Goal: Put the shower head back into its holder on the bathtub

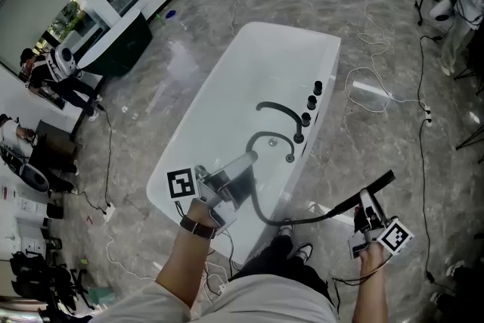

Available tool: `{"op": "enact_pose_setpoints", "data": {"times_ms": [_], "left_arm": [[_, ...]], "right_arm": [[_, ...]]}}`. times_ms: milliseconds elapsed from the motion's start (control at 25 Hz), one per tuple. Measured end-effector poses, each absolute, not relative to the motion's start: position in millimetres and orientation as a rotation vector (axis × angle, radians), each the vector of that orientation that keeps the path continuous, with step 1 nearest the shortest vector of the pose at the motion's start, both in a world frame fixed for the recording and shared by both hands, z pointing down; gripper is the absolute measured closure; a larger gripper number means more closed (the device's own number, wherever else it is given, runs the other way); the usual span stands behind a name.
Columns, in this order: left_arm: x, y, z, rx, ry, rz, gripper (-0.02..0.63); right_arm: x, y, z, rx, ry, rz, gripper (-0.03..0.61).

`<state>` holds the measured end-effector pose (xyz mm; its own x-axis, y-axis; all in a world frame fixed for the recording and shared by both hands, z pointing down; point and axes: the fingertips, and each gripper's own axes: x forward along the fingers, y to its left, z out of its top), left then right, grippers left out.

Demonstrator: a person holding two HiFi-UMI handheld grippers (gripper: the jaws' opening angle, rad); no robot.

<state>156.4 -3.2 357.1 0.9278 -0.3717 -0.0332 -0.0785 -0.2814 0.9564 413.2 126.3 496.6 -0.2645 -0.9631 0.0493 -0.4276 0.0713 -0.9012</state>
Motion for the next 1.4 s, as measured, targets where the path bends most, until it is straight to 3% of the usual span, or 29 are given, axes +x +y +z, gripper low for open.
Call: {"op": "enact_pose_setpoints", "data": {"times_ms": [480, 1200, 1400], "left_arm": [[153.8, -7.8, 418.1, 1.707, -0.284, -0.183, 0.554], [204.9, -30.1, 559.0, 1.587, -0.154, 0.036, 0.554], [217.6, -19.1, 526.6, 1.54, -0.057, -0.003, 0.554]], "right_arm": [[410.3, 91.8, 516.8, -1.45, 1.753, -1.217, 0.442], [437.6, 60.1, 527.3, -1.582, 1.717, -1.201, 0.442], [447.2, 46.8, 529.8, -1.548, 1.744, -1.228, 0.442]]}}
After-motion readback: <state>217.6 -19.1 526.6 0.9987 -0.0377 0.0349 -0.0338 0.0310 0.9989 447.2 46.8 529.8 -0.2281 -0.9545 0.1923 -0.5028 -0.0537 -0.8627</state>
